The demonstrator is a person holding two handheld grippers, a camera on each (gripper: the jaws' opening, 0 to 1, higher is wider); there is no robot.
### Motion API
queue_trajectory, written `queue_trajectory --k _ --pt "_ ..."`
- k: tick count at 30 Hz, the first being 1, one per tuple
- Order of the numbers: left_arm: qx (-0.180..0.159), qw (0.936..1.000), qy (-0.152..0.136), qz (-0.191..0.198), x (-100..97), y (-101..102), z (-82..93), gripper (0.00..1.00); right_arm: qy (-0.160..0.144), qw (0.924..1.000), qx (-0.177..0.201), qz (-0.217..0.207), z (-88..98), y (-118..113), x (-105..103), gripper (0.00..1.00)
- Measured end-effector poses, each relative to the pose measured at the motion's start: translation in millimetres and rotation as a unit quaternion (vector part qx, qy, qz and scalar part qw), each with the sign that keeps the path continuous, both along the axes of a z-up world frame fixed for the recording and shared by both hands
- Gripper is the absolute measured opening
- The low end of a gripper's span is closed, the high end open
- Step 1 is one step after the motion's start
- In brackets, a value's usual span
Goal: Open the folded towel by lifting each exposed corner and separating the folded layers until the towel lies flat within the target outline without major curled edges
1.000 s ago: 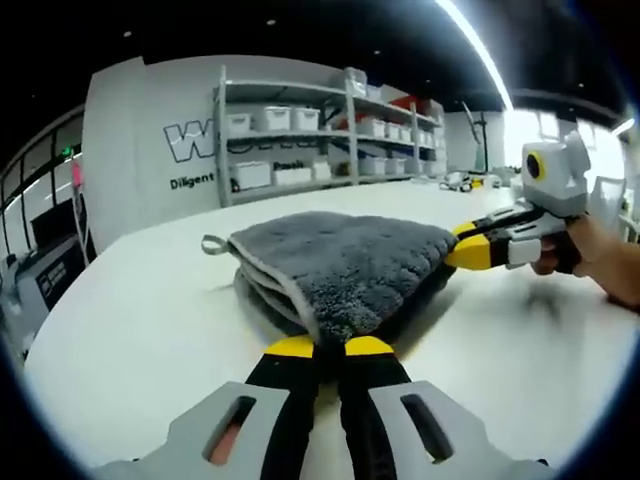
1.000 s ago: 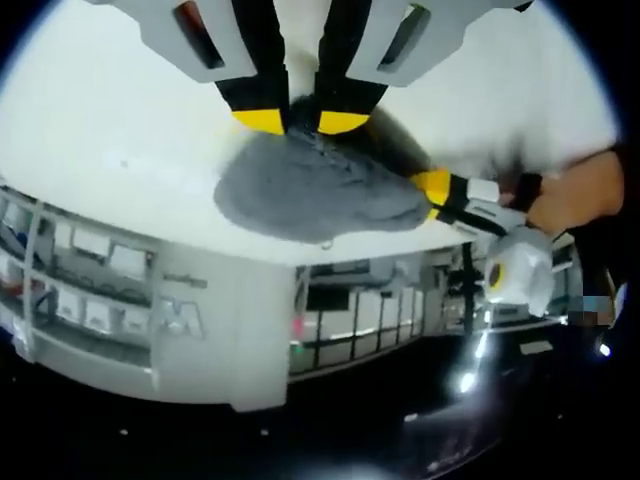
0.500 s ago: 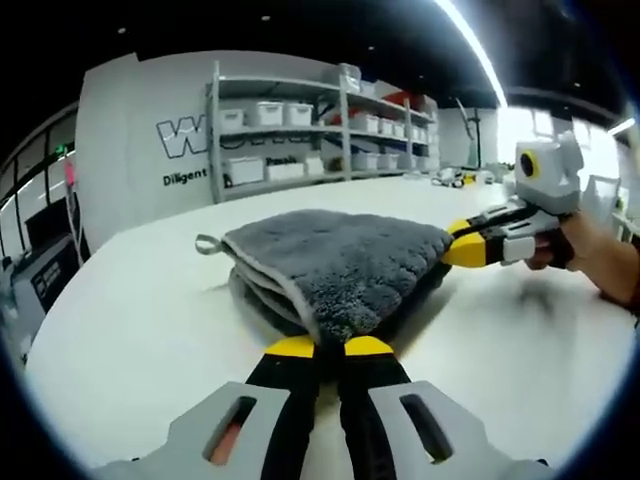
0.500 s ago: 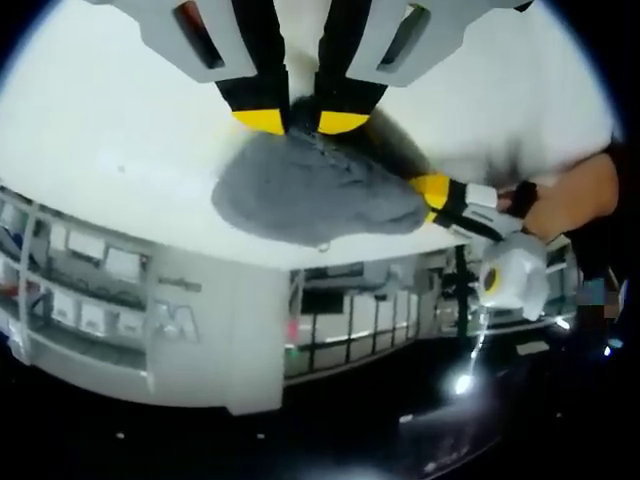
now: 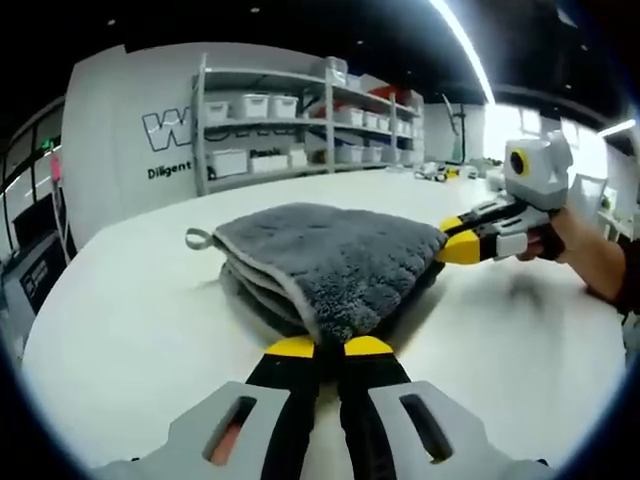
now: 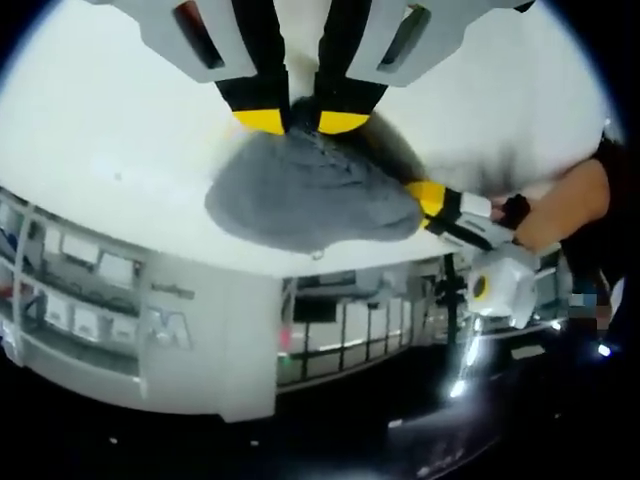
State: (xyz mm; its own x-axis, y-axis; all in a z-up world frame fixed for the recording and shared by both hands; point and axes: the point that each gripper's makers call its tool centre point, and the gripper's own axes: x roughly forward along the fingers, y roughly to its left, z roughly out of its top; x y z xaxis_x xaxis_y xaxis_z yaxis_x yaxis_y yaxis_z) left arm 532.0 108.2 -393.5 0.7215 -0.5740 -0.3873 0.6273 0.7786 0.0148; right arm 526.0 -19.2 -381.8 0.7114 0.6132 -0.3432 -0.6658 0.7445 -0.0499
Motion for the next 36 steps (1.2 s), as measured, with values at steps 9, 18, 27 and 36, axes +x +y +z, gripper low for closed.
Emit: queue_trajectory --k 9,18,27,36 --pt "0.0 1.0 0.009 -0.003 -6.7 -2.1 -0.7 0.06 0.004 1.0 0.003 0.002 0.5 -0.6 -4.8 0.04" --pt "0.004 0.9998 0.016 -0.011 -18.1 -4.1 -0.8 0.05 0.012 0.9999 0.001 0.005 -0.4 -1.1 -16.5 0.04" --pt "0.011 0.9995 0.019 -0.021 -28.5 -8.0 -0.9 0.05 0.005 0.9997 -0.02 0.009 -2.4 -2.0 -28.1 0.04" --pt "0.028 0.9991 0.015 -0.03 -36.4 -8.8 1.4 0.05 0.017 0.9995 -0.02 0.018 -0.3 -3.1 -37.9 0.04"
